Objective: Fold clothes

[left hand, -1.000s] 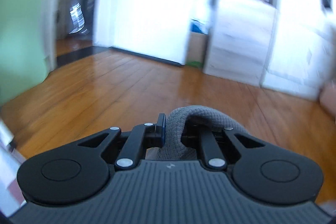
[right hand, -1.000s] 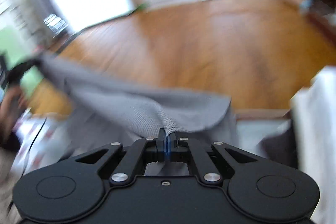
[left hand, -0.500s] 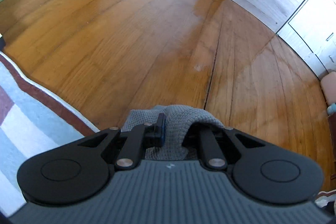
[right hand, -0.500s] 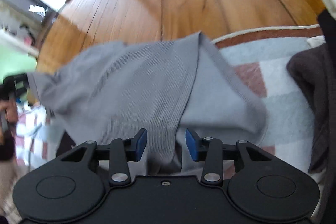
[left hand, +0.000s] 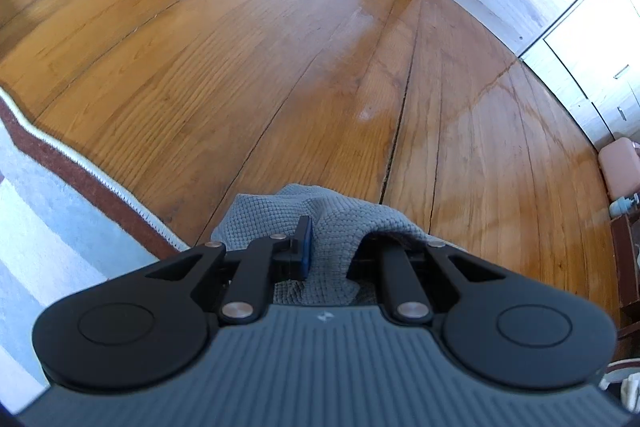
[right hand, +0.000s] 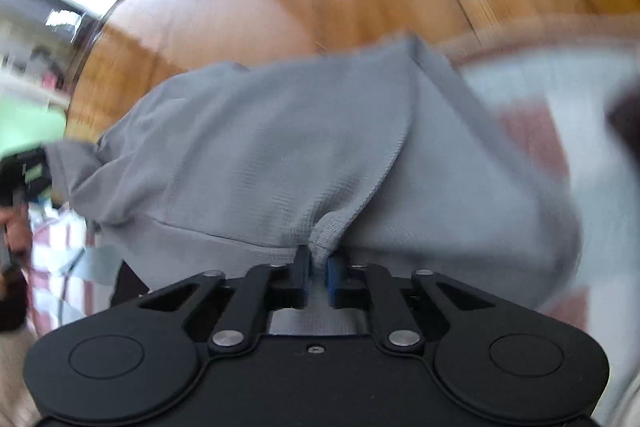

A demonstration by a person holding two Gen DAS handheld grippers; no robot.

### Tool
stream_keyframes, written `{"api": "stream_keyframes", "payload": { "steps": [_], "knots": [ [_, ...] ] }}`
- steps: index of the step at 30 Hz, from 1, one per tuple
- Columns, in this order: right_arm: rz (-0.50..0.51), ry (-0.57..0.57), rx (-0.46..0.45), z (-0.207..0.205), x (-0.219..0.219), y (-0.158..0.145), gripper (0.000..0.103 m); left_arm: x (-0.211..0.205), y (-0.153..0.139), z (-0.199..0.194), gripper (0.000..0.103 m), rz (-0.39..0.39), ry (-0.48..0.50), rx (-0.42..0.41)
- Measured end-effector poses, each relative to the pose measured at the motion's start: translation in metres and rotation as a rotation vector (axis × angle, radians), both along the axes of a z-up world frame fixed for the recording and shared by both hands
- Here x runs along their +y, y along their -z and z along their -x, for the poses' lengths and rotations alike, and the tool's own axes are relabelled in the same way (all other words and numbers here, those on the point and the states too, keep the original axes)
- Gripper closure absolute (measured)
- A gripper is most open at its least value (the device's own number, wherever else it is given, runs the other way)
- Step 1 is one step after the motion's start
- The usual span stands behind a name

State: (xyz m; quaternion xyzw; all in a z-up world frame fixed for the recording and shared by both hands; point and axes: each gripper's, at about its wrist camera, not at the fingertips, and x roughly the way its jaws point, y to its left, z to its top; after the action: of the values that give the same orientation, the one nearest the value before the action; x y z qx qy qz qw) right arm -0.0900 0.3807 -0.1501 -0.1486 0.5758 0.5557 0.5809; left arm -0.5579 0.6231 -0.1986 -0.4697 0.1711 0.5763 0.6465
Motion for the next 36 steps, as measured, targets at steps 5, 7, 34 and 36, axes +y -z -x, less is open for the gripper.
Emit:
{"api": "stream_keyframes", "payload": {
  "steps": [5,7,34,36],
  "knots": [
    [-0.224,0.002,-0.125,0.000,-0.004,-0.071,0.100,-0.003,-0.005,-0.004,0.092,-0.040,0.042,-0.026],
    [-0.340,0.088,-0.139,-0.017,-0.012,-0.102,0.100,-0.006,-0.008,-0.004,0.091,-0.059,0.059,-0.043],
    [-0.225,0.098,-0.467,-0.025,-0.038,-0.160,0.100,-0.054,-0.060,-0.062,0.094,-0.312,0.153,0.360],
    [-0.310,0.047,-0.468,-0.010,-0.052,-0.197,0.100,-0.076,-0.084,-0.041,0.094,-0.361,0.128,0.320]
  ]
}}
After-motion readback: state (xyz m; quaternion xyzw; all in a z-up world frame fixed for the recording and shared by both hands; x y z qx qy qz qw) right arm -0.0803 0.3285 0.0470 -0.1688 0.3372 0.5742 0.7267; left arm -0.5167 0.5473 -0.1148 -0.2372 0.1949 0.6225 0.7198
